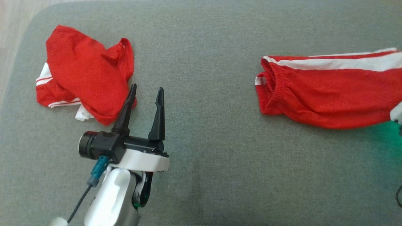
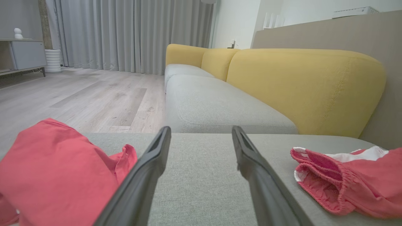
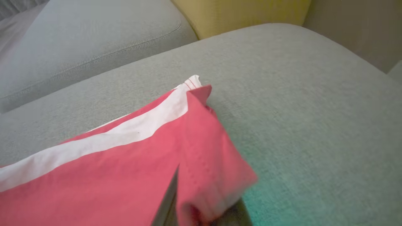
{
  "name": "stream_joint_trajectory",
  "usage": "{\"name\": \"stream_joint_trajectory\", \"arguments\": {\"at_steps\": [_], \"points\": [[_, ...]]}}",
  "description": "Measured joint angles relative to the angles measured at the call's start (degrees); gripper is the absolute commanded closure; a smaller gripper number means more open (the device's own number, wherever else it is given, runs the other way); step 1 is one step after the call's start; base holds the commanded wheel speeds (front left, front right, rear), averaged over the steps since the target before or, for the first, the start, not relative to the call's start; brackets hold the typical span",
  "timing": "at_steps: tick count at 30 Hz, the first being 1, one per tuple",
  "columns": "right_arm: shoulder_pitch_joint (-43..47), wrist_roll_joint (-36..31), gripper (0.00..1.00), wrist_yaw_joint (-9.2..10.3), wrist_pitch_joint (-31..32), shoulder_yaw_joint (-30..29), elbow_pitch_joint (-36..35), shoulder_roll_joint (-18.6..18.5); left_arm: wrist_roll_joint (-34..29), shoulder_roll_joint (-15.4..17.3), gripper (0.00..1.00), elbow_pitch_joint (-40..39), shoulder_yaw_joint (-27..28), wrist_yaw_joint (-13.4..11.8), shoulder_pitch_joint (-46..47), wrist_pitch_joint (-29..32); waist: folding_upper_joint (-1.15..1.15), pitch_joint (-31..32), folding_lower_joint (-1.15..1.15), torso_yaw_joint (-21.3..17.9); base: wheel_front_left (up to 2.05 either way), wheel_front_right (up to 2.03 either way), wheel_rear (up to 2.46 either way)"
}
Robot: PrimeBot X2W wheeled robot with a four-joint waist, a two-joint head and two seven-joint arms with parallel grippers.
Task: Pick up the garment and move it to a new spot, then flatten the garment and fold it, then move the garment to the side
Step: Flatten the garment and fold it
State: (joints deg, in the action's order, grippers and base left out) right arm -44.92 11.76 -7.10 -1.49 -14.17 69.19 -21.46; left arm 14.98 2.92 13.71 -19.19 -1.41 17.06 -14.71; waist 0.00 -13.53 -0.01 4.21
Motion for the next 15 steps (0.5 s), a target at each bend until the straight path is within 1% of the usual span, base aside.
{"name": "stream_joint_trajectory", "arguments": {"at_steps": [5,8,11,15], "points": [[0.93,0.88,1.00,0.00,-3.21,-1.78,0.56,0.12,-0.01,0.03,0.00,-0.01,0.00,0.25,-0.15,0.00,0.00,0.48,0.00,-0.50,0.00,0.00,0.00],[0.89,1.51,1.00,0.00,-4.91,-0.90,-0.30,1.82,-0.04,0.23,0.00,0.20,-0.01,0.42,-0.73,0.00,0.00,1.04,0.00,-0.57,0.00,0.00,0.00],[0.86,3.12,1.00,0.00,-5.66,1.72,-2.43,4.86,-0.41,0.29,0.00,0.74,-0.03,0.42,-1.21,0.00,0.00,1.98,0.00,-0.54,0.00,0.00,0.00],[0.92,6.51,1.00,0.00,-5.45,6.77,-6.24,8.34,-0.33,0.27,0.00,0.92,-0.09,0.42,-1.39,0.00,0.00,3.66,0.00,-0.46,0.00,0.00,0.00]]}}
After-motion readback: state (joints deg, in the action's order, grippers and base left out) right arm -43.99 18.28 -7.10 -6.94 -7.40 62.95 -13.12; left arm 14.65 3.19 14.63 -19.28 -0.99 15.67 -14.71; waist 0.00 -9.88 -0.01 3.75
